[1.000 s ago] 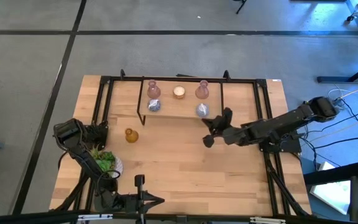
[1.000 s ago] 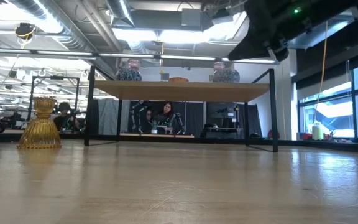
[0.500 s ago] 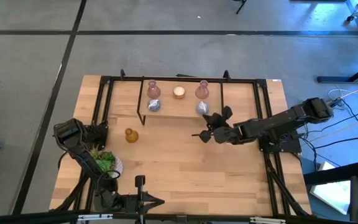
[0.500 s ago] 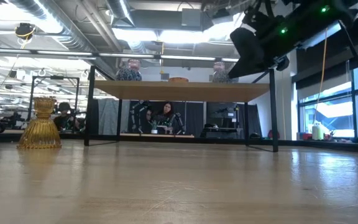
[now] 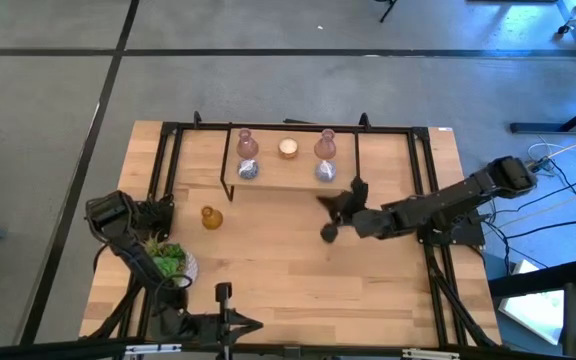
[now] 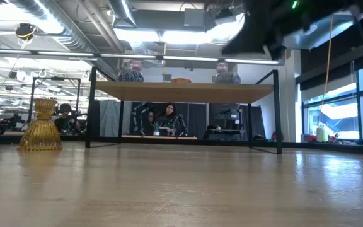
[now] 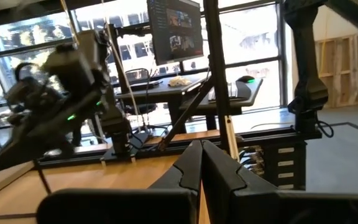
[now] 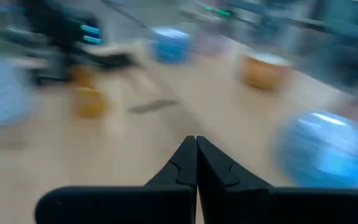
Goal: Pick & Place candle stick holders
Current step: Put the orange glass candle holder on the shelf
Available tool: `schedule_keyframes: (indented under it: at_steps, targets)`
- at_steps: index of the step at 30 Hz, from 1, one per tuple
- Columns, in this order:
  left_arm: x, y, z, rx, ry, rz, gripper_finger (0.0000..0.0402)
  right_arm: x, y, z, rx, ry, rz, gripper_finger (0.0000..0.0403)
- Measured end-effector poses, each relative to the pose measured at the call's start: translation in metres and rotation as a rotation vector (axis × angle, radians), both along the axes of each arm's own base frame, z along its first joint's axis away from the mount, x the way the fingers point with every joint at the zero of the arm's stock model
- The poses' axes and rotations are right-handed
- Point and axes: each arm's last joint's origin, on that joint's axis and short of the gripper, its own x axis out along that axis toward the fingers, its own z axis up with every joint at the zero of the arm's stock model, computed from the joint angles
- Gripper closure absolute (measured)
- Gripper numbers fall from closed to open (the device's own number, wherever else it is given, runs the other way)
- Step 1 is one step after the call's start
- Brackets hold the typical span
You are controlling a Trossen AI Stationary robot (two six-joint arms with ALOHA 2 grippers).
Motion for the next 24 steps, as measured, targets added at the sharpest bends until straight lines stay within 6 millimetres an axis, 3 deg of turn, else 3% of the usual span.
schedule_keyframes:
  at_steps: [5,9,17,24]
  targets:
    - [-0.008,-0.003,0.005,0.01,-0.002,0.042,0.04,0.001,0.036,0.017,0.108,-0.15,0.399,0.0401]
    - [-0.016,-0.008,0.011,0.018,-0.005,0.066,0.04,-0.001,0.057,0.014,0.222,-0.163,0.6,0.04]
    - [-0.042,-0.022,0.033,0.016,0.114,0.359,0.04,-0.011,0.101,-0.007,0.324,-0.123,0.727,0.0398]
    - [-0.048,-0.025,0.045,-0.017,0.05,0.22,0.04,-0.004,0.119,-0.028,0.287,-0.203,0.662,0.0398]
